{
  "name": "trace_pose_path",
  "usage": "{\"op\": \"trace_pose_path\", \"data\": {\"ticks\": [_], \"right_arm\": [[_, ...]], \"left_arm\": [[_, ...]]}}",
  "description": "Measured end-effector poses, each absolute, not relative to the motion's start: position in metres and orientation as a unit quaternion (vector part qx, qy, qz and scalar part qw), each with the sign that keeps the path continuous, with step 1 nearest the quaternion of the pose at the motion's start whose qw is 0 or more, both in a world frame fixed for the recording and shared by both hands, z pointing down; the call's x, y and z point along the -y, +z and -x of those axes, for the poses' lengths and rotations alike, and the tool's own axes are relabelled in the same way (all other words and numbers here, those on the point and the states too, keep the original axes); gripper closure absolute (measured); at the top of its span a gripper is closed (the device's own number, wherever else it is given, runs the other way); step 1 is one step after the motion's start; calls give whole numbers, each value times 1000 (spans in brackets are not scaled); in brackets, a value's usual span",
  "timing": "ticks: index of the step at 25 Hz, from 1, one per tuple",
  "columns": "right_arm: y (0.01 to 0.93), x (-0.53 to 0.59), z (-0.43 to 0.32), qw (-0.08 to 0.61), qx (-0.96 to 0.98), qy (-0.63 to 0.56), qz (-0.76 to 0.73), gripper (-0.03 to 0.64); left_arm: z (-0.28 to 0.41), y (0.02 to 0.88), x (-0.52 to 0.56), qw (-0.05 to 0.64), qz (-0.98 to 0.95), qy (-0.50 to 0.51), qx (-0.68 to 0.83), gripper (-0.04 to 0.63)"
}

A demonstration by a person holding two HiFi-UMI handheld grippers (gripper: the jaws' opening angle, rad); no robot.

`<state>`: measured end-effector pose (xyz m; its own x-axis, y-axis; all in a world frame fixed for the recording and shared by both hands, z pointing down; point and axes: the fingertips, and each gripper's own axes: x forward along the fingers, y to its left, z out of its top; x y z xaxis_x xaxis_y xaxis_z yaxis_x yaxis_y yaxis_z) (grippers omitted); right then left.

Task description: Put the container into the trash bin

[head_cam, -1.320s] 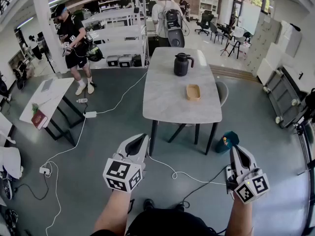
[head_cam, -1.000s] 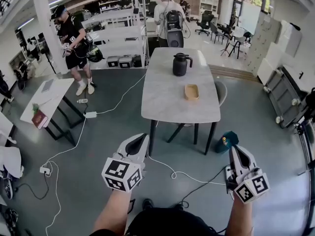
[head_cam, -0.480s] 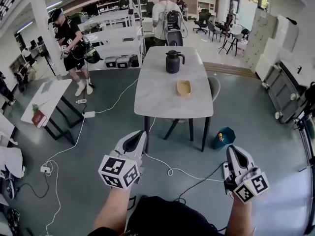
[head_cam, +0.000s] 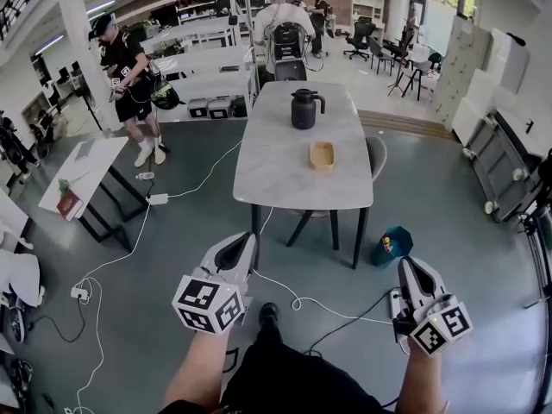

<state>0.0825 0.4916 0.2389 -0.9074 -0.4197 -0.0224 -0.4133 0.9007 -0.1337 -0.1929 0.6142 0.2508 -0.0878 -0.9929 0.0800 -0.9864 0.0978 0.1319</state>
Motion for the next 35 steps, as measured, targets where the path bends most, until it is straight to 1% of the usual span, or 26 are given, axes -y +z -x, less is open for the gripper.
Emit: {"op": "trace_pose_path", "data": {"ticks": [4,12,25,30,35], "right_arm": [[245,-476,-67,21,-974,-70,214,624],[250,-421,-17,9,-969,-78,235,624],[259,-368,152,-36,-976,-81,199,624],[255,-355,184,-34,-974,-79,208,624],[255,-347,194,-38,-974,-83,208,624]], "left_arm": [[210,258,-597,80,-671,-23,736,588],[268,267,-540,92,-683,-26,724,588],[389,280,-476,104,-696,-37,709,588],[417,281,-463,103,-705,-32,701,588],[426,279,-459,106,-704,-37,702,588]]}}
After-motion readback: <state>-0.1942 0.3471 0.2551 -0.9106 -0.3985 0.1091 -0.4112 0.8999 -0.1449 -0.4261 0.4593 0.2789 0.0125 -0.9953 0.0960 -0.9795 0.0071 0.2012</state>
